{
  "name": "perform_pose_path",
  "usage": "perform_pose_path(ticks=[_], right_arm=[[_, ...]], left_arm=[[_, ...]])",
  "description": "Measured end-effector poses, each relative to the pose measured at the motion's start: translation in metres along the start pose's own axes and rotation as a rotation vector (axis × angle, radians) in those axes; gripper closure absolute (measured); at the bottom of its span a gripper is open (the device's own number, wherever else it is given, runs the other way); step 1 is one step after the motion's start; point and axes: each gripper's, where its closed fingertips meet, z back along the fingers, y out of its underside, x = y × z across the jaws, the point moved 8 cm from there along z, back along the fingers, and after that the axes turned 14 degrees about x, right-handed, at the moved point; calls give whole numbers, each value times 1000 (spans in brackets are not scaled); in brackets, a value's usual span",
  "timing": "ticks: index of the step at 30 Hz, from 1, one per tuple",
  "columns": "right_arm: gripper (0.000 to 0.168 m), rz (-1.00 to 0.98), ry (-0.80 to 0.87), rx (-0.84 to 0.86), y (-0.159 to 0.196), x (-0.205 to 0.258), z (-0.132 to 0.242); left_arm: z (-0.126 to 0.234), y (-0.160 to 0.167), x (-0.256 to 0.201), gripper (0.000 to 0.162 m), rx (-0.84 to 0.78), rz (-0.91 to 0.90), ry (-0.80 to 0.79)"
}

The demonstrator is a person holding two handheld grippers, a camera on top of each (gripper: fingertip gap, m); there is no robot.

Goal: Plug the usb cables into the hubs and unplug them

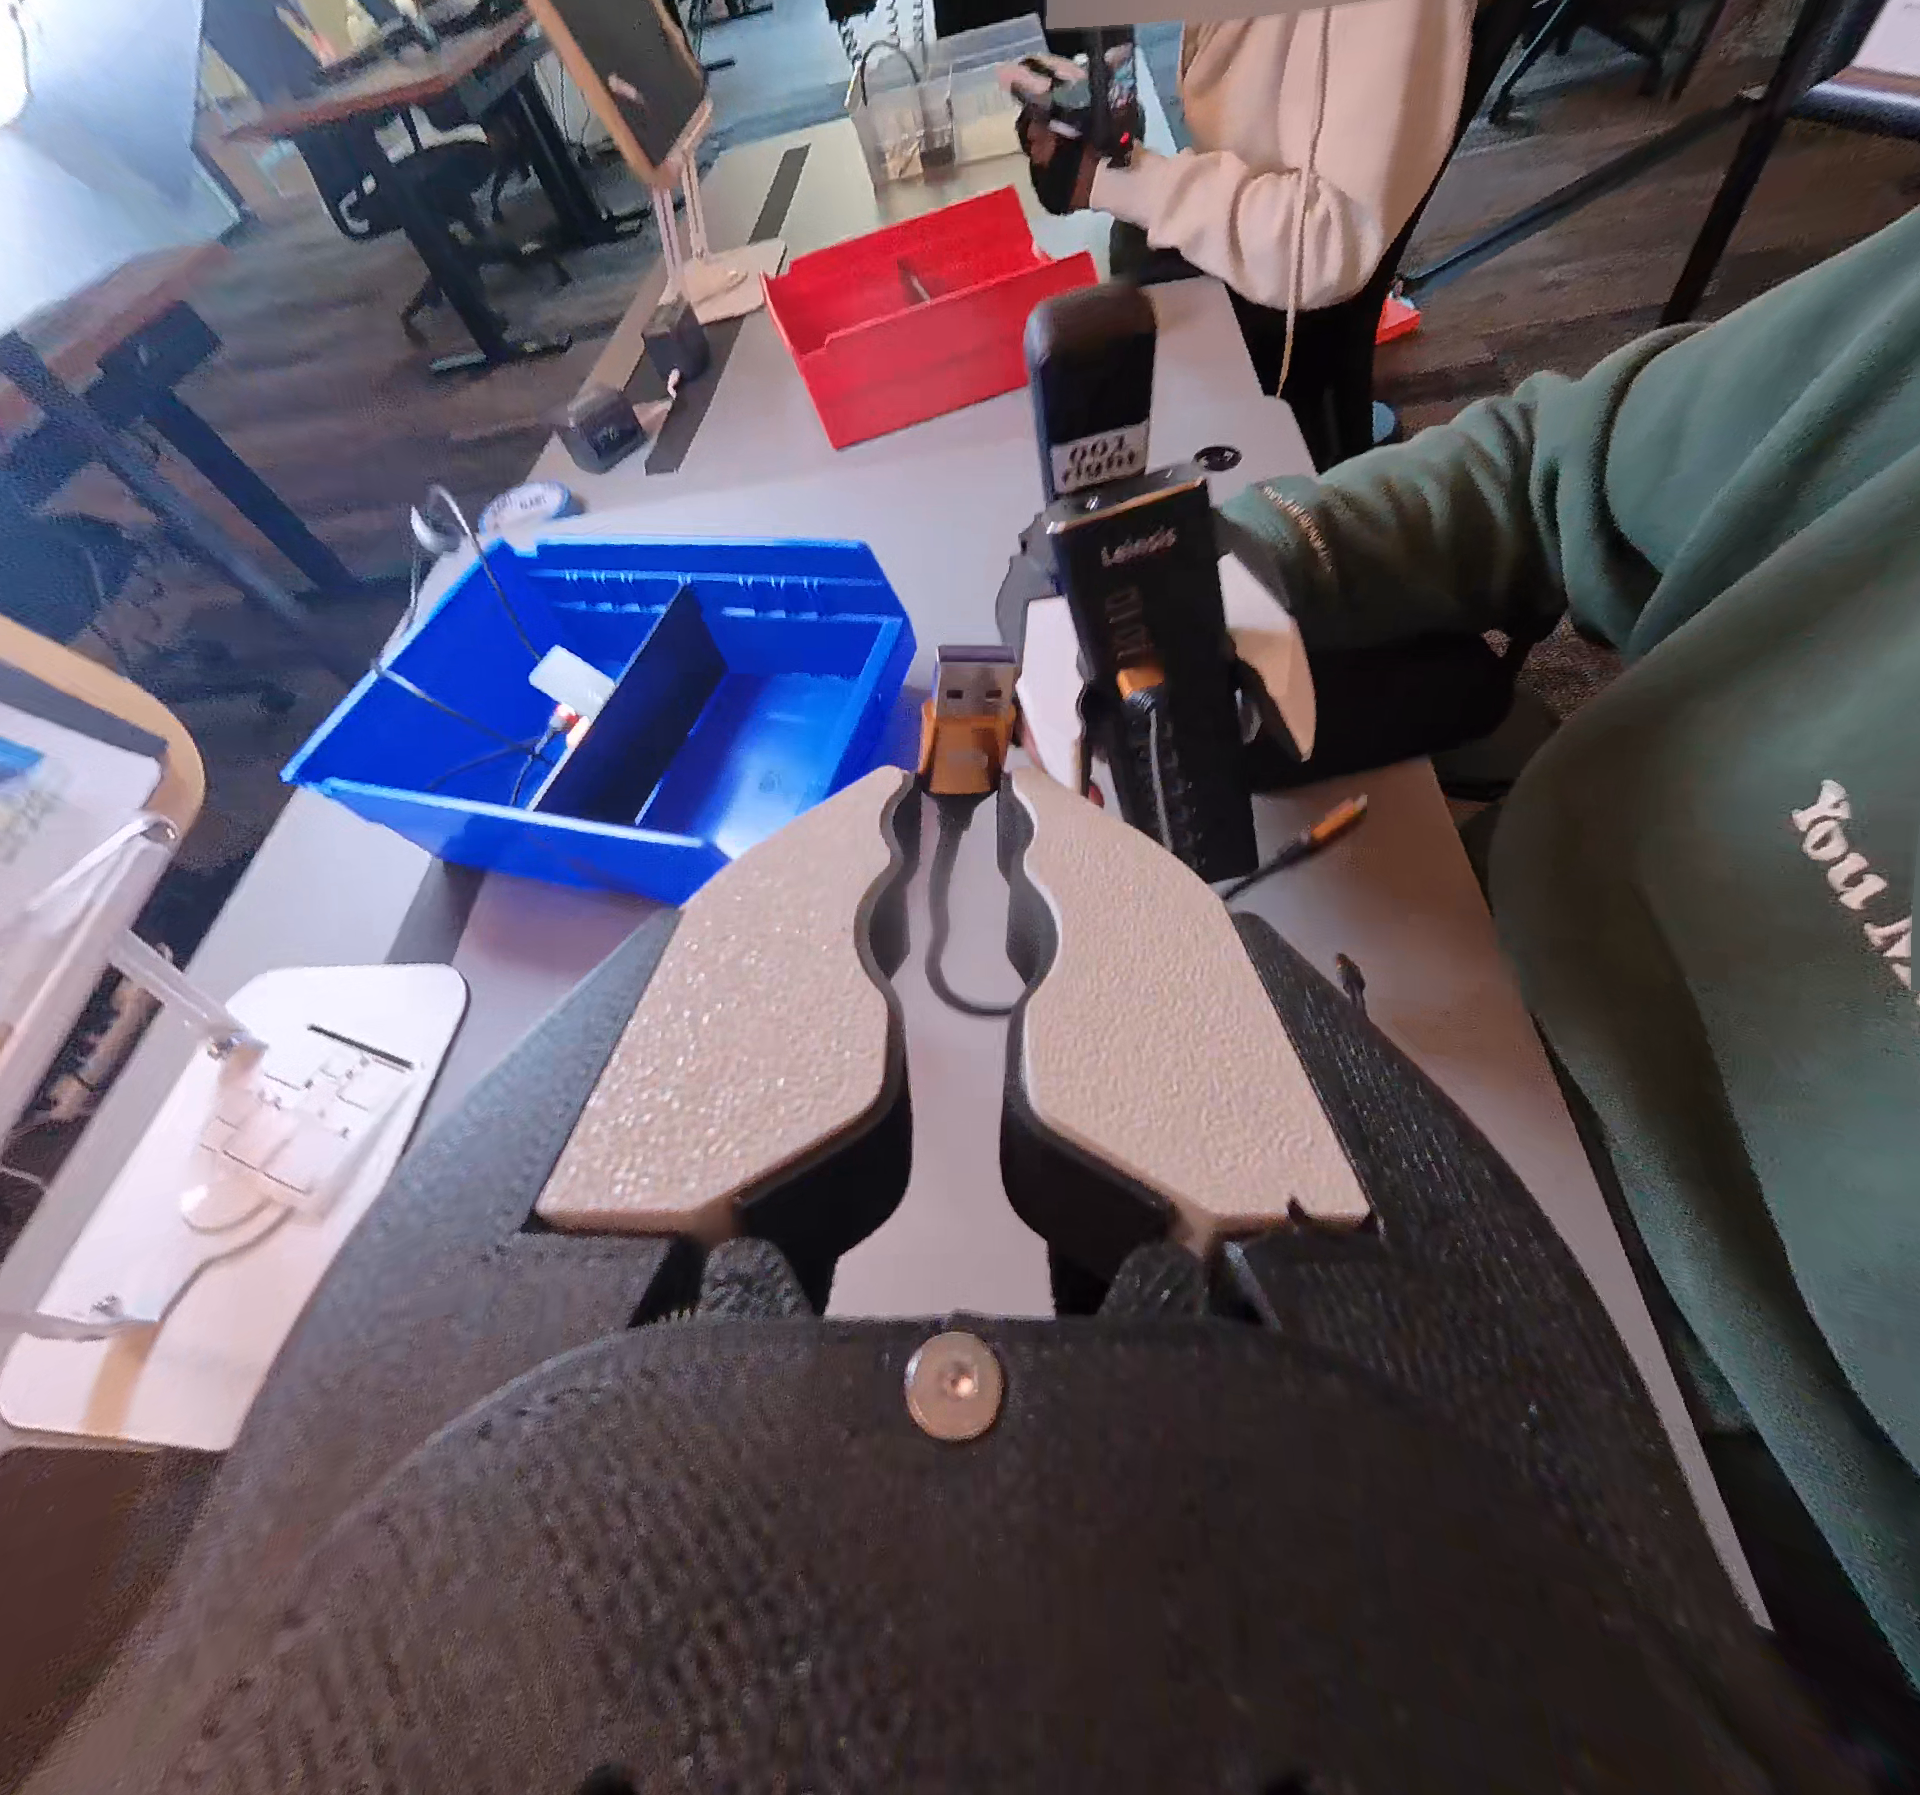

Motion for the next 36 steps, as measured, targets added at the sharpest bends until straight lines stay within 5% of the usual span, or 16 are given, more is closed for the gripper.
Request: perform_pose_path(ticks=[8,13,18,21,23,27,32,36], right_arm=[[96,-6,29,6,1,-2,2],[96,-12,42,17,3,-4,2],[96,-21,46,9,3,-5,4],[96,-24,45,14,4,-5,3],[96,-19,40,17,3,-4,2],[96,-28,25,14,3,-5,2],[95,-35,37,15,2,-7,2],[96,-24,48,6,0,-4,7]], left_arm=[[-31,60,39,148,112,134,-132],[-20,68,47,148,35,114,-532],[-10,79,-3,148,-64,-66,-997],[-40,117,-36,148,70,-10,-871],[-63,145,-62,146,177,86,-624],[-65,150,-95,130,202,192,-288],[-52,135,-60,136,224,174,-330],[-95,143,-34,136,382,95,-160]])
